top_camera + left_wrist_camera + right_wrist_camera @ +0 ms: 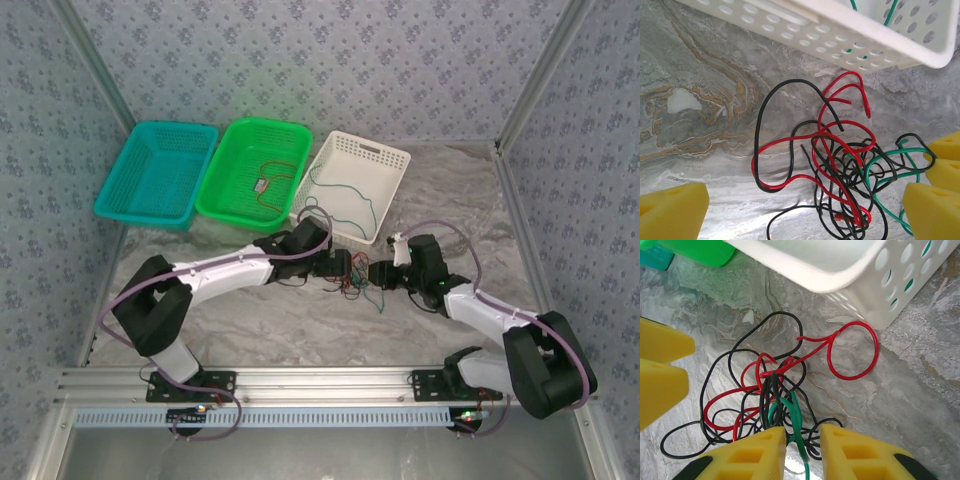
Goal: Untangle the cables
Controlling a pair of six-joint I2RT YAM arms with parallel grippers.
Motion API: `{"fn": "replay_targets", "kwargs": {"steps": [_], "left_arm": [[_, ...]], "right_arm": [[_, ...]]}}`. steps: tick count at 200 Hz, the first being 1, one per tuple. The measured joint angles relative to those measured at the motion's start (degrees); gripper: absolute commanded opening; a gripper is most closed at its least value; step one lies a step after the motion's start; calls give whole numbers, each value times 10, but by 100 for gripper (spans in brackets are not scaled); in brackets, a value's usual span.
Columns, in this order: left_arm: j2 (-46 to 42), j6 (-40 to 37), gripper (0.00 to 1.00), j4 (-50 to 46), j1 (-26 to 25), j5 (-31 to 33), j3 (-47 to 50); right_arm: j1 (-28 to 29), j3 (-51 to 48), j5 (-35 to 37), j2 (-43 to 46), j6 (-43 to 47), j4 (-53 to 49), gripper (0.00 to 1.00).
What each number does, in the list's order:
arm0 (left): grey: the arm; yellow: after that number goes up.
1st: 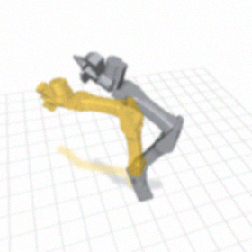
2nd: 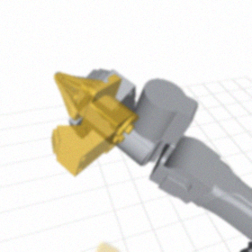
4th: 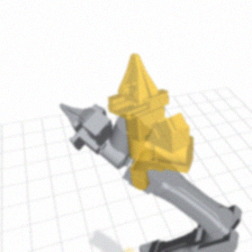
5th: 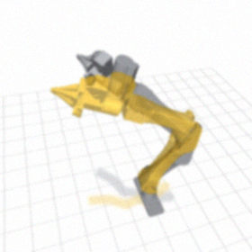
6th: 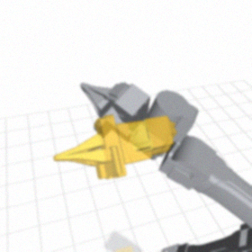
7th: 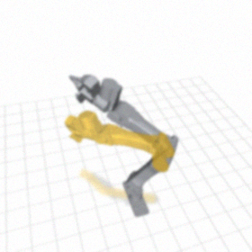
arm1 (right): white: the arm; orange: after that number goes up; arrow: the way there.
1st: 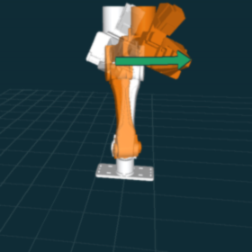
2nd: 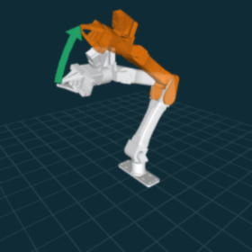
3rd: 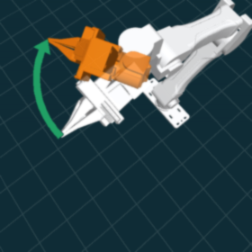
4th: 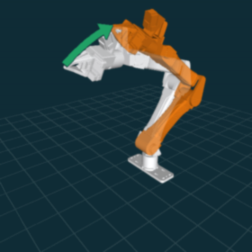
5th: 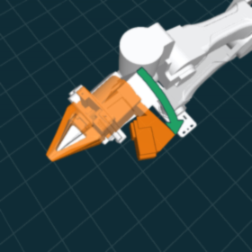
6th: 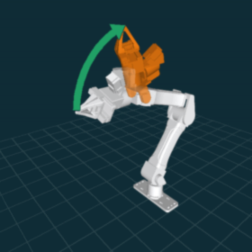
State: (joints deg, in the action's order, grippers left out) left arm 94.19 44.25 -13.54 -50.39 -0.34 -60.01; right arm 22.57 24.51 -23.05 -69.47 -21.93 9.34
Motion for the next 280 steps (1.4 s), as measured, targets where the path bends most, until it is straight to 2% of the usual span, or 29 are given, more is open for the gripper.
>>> {"fn": "replay_targets", "kwargs": {"steps": [63, 79, 97, 111, 190, 280], "left_arm": [[6, -2, 99, 1, 0, -18, -2], [9, -2, 99, 1, -1, -22, -5], [17, -5, 100, 0, -2, -29, -11], [26, -11, 99, -1, -3, -32, -19], [96, -44, 99, -61, -12, -19, -113], [157, -40, 99, -115, -19, 6, -143]], "right_arm": [[0, -4, -10, -12, 4, 16, 24], [0, -5, -14, -16, 5, 20, 18], [0, -7, -17, -18, 10, 26, 6], [1, -9, -17, -17, 12, 30, 0], [12, -20, -15, 43, 24, 29, 0], [16, -10, -18, 43, 5, -10, 0]]}}
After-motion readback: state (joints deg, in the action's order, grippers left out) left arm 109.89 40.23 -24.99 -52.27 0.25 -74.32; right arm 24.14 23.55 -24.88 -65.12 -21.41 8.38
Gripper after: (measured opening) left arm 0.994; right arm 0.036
